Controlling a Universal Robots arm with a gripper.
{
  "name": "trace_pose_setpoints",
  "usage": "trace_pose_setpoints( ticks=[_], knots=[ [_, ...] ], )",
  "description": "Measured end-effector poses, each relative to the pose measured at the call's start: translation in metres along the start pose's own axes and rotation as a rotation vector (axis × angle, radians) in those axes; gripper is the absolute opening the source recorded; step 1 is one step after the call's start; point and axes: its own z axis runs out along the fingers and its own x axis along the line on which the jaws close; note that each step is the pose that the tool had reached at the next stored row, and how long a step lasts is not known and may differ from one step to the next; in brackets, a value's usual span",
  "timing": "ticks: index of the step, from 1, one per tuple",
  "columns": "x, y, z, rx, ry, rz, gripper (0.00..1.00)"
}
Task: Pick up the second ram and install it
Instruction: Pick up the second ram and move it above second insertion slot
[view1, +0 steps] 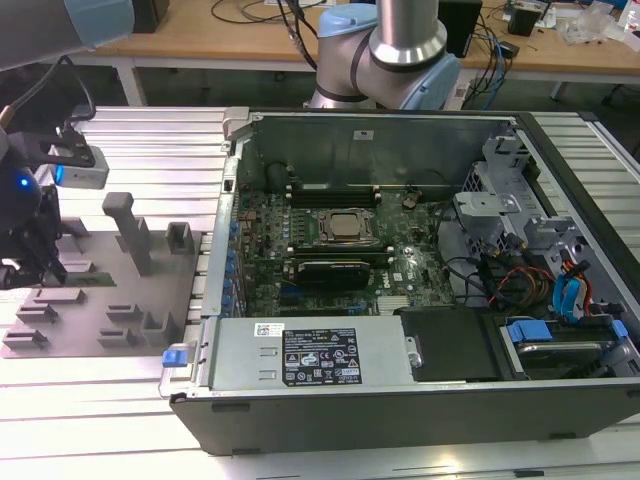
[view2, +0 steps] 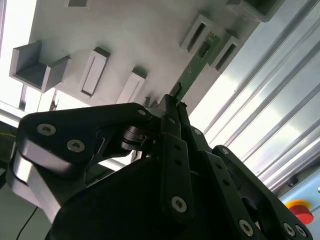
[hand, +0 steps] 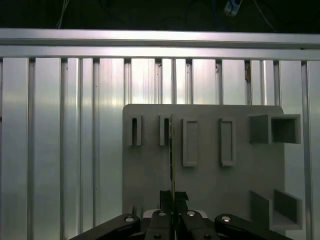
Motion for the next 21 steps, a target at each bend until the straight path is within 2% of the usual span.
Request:
trace_pose_setpoints(
  ticks=[9,16,21],
  knots=[
    [-0.0011,0.0010,-0.0226,0.0001,0.0000,0.000,0.11],
    [-0.0016,0.0015,-0.0338,0.0000,0.0000,0.000,0.11],
    [-0.0021,0.0020,-0.0455,0.0000,0.0000,0.000,0.11]
  ],
)
